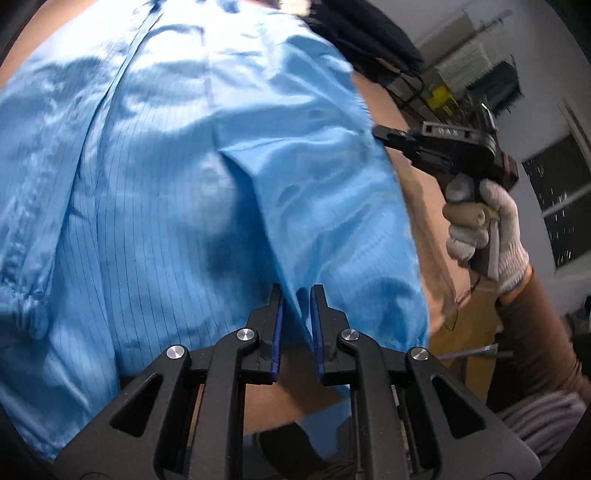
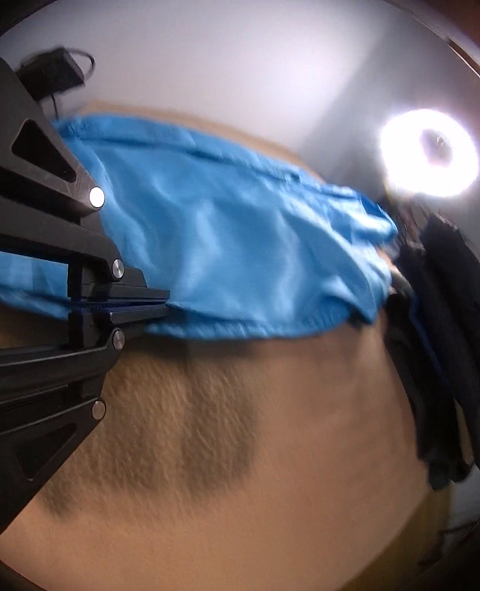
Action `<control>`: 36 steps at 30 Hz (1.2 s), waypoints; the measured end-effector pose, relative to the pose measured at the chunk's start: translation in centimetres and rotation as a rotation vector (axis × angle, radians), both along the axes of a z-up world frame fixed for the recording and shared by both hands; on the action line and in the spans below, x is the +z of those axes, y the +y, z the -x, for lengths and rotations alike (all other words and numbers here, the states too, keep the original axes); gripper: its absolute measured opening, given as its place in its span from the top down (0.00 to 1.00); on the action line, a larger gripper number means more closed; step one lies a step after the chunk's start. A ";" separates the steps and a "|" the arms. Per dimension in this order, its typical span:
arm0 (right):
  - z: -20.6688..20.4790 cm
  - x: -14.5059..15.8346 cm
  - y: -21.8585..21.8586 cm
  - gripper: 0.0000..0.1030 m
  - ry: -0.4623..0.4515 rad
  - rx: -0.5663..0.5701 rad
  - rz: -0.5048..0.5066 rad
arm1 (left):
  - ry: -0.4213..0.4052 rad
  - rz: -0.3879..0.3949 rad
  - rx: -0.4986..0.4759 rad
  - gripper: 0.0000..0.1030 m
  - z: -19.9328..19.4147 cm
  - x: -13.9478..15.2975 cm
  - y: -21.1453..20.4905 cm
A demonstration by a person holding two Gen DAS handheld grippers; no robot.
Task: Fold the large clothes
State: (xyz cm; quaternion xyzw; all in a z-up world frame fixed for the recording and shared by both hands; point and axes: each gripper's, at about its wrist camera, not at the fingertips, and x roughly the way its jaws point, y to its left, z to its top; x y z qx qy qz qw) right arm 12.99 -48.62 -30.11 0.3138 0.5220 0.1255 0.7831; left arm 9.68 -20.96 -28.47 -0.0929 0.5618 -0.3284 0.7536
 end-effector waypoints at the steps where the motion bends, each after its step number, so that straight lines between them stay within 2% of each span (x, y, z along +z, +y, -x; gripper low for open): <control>1: 0.2 0.2 0.0 0.80 0.001 0.014 -0.012 | -0.019 -0.018 -0.002 0.89 0.4 0.4 0.1; 2: 0.4 0.6 0.0 0.73 -0.008 0.034 -0.012 | -0.044 -0.026 -0.007 0.89 1.1 1.3 0.5; 3: 0.7 1.1 0.0 0.71 -0.028 0.042 0.006 | -0.065 -0.027 -0.007 0.89 1.6 2.0 0.8; 5: 0.9 1.8 -0.5 0.70 -0.053 0.049 0.013 | -0.112 -0.041 -0.005 0.89 2.8 3.7 1.6; 7: 0.9 2.3 -1.6 0.66 -0.076 0.014 0.007 | -0.139 -0.032 -0.012 0.89 3.4 4.9 1.9; 11: -0.9 2.5 -3.3 0.59 -0.121 -0.063 -0.028 | -0.167 -0.013 -0.065 0.88 3.2 5.7 -0.4; 13: -2.3 2.5 -3.7 0.48 -0.135 -0.092 -0.043 | -0.148 0.005 -0.091 0.88 2.3 5.3 -2.8; 15: -3.7 2.3 -3.7 0.43 -0.135 -0.095 -0.045 | -0.123 0.025 -0.114 0.85 1.5 4.8 -5.2; 17: -5.4 2.0 -3.8 0.41 -0.133 -0.093 -0.070 | -0.118 0.019 -0.153 0.64 1.1 4.4 -7.9; 18: -6.2 1.7 -3.9 0.41 -0.128 -0.095 -0.076 | -0.128 0.006 -0.160 0.58 1.1 4.4 -9.1; 19: -7.0 1.5 -3.9 0.41 -0.123 -0.100 -0.080 | -0.136 -0.009 -0.167 0.46 1.1 4.3 -10.2; 20: -7.4 1.4 -4.1 0.41 -0.119 -0.101 -0.084 | -0.138 -0.032 -0.176 0.41 1.1 4.0 -11.5; 23: -8.2 1.0 -4.4 0.41 -0.110 -0.099 -0.082 | -0.116 -0.115 -0.200 0.40 0.8 2.7 -15.3; 28: -8.9 0.4 -5.1 0.41 -0.103 -0.093 -0.095 | -0.208 -0.335 -0.254 0.40 1.6 0.2 -19.4; 30: -9.1 0.1 -5.1 0.41 -0.103 -0.086 -0.094 | -0.280 -0.365 -0.256 0.51 2.2 -0.3 -19.6; 32: -9.4 -0.3 -4.9 0.41 -0.100 -0.078 -0.105 | -0.321 -0.365 -0.263 0.86 2.3 -0.2 -19.4; 34: -10.0 -1.0 -4.5 0.41 -0.094 -0.071 -0.122 | -0.284 -0.315 -0.257 0.93 1.5 0.1 -18.5; 36: -10.6 -1.6 -4.3 0.41 -0.092 -0.074 -0.148 | -0.193 -0.213 -0.228 0.95 0.5 0.5 -17.0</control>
